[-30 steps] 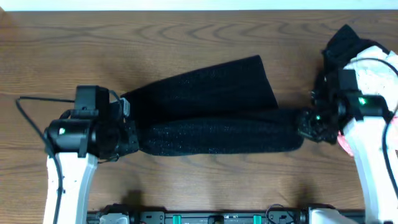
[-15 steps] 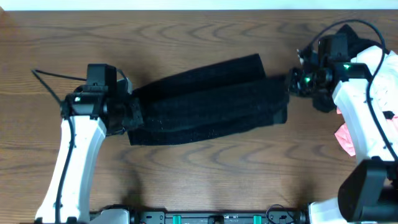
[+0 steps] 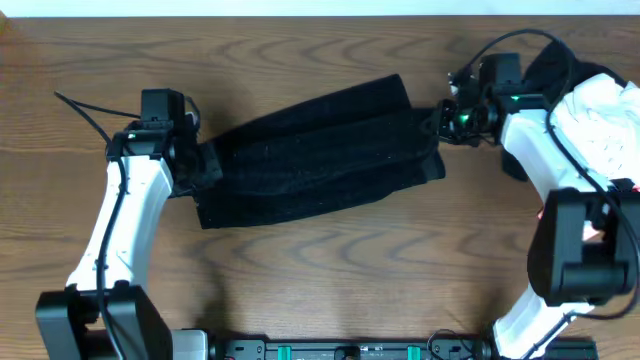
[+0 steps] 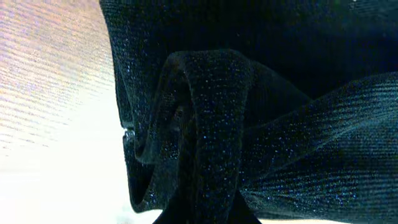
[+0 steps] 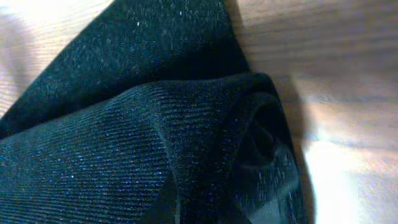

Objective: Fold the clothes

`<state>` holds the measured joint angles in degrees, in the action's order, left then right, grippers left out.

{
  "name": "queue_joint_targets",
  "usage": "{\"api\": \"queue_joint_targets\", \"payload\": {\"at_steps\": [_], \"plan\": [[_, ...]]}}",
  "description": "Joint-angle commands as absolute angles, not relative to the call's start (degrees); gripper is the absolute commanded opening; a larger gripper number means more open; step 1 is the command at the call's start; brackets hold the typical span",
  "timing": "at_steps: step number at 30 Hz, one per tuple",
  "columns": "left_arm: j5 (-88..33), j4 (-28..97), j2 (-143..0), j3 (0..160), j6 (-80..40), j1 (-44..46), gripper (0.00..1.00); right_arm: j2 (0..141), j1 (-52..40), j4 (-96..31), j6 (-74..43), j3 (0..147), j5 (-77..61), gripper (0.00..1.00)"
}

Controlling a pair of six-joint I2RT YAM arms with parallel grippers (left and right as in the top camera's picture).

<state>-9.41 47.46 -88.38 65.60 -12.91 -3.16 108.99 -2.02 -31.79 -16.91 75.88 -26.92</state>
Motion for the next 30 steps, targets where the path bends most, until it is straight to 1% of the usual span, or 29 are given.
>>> {"api": "queue_joint_targets", "payload": {"at_steps": [1, 4, 9, 16, 17, 20, 22, 23, 24, 25, 26, 27, 28, 29, 30], "plan": [[-4.8, 47.2, -88.9, 66.9, -13.4, -5.1, 0.07, 109.9, -2.0, -29.2, -18.4, 77.2, -27.6, 0.03], [-4.8, 46.2, -88.9, 66.9, -13.4, -5.8, 0.08, 110.1, -2.0, -24.8, -19.9, 77.3, -29.5, 0.04], [-4.8, 43.2, -89.0, 66.9, -13.4, -6.2, 0.08, 110.1, -2.2, -17.1, -26.4, 77.3, -30.2, 0.04], [-3.2, 39.6, -89.9, 66.9, -14.1, -6.2, 0.08, 110.4, -4.7, -10.1, -26.8, 77.2, -28.8, 0.05], [-2.4, 39.8, -89.9, 66.9, -14.1, -6.2, 0.08, 110.4, -5.2, -9.9, -26.8, 77.2, -27.8, 0.07], [1.8, 41.6, -90.0, 66.8, -14.8, -6.2, 0.08, 110.5, -6.7, -10.0, -26.5, 77.2, -23.6, 0.08], [5.5, 43.0, -90.0, 66.6, -16.7, -6.2, 0.09, 110.8, -7.4, -10.0, -25.3, 77.2, -21.8, 0.12], [6.7, 43.2, -90.0, 66.4, -16.9, -6.2, 0.11, 111.0, -7.7, -10.0, -24.8, 77.1, -21.0, 0.15], [7.2, 43.3, -90.0, 66.0, -16.9, -6.2, 0.25, 111.4, -8.0, -10.1, -23.9, 77.1, -20.6, 0.21], [7.2, 43.4, -90.0, 65.7, -17.1, -6.2, 0.47, 111.7, -8.3, -10.1, -23.0, 77.1, -20.6, 0.34], [7.4, 43.8, -90.0, 65.6, -17.8, -6.2, 0.54, 112.0, -8.3, -10.4, -22.2, 77.1, -20.5, 0.46], [8.2, 44.5, -90.0, 65.6, -19.1, -6.2, 0.58, 112.3, -8.3, -10.7, -21.7, 77.1, -20.6, 0.59], [8.9, 45.1, -90.0, 65.6, -20.3, -6.2, 0.67, 112.4, -8.2, -11.2, -21.5, 77.1, -20.5, 0.66], [9.4, 45.8, -90.0, 65.6, -21.1, -6.2, 0.83, 112.5, -7.9, -12.1, -21.3, 77.1, -19.8, 0.71], [10.1, 46.6, -90.0, 65.6, -21.9, -6.2, 0.91, 112.5, -7.6, -13.0, -20.8, 77.1, -19.3, 0.75]]}}
